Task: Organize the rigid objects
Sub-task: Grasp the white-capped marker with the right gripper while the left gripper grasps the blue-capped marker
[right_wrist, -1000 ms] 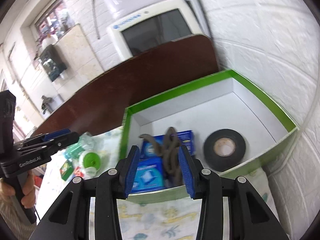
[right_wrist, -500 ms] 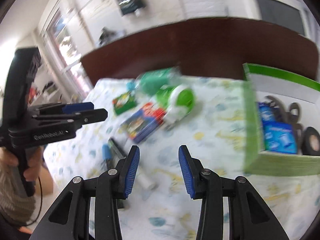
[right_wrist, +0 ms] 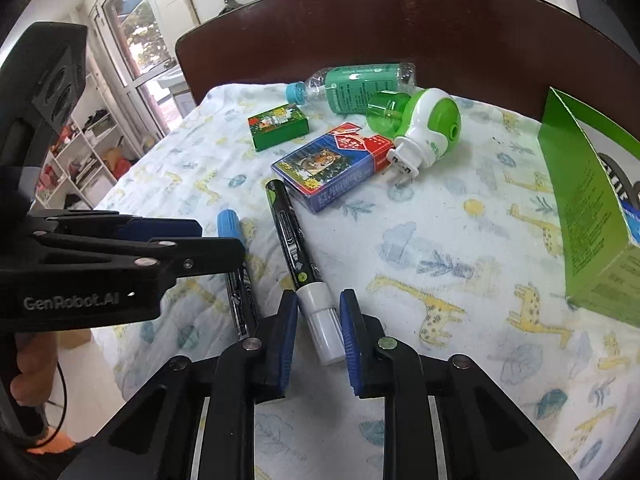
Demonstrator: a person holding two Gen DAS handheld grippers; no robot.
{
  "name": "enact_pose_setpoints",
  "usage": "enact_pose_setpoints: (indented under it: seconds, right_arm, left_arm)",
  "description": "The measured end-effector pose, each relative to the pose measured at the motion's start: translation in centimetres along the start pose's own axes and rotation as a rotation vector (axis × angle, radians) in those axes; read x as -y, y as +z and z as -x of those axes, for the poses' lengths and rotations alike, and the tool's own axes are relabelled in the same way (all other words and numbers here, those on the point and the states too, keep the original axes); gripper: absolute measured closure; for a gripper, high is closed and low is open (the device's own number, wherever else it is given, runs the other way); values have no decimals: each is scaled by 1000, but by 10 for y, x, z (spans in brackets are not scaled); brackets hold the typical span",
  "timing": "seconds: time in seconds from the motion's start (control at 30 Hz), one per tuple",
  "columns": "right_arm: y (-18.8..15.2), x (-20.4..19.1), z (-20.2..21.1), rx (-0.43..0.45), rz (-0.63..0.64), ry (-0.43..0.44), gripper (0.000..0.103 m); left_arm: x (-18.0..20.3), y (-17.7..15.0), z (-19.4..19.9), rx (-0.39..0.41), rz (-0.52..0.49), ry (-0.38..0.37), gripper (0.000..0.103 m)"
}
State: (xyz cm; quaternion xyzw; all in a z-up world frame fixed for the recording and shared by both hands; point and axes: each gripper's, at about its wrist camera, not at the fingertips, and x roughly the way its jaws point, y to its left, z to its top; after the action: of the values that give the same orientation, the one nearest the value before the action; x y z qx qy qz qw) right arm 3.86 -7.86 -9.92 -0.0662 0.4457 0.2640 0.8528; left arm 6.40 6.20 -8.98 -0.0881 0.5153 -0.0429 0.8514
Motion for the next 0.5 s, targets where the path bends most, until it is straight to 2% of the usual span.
enact_pose_setpoints:
  seconds: [0.03,0.1,0.13,0.27,0.43,0.5]
  right_arm:
    - [-3,-1,2,-3,-2,-20,79]
    - [-7,-3,7,-8,-2,-56,80]
    - [-10,-3,9,-14,2,-63,80]
    - [-14,0,14,-12,15,-21,79]
    - [-9,-2,1,-28,23,-14,78]
    - [-8,-7,-1,-20,48,-41,79]
  left_arm:
    - [1,2,-3,-5,1,8,59]
    - [3,3,-10,-9,-13,22,68]
    - [4,4,-12,-13,-22,20,69]
    - [9,2,-13,2,-76,10,85]
    - [9,0,-12,3,-100,-7,86]
    - [8,-1,-11,5,-105,-6,86]
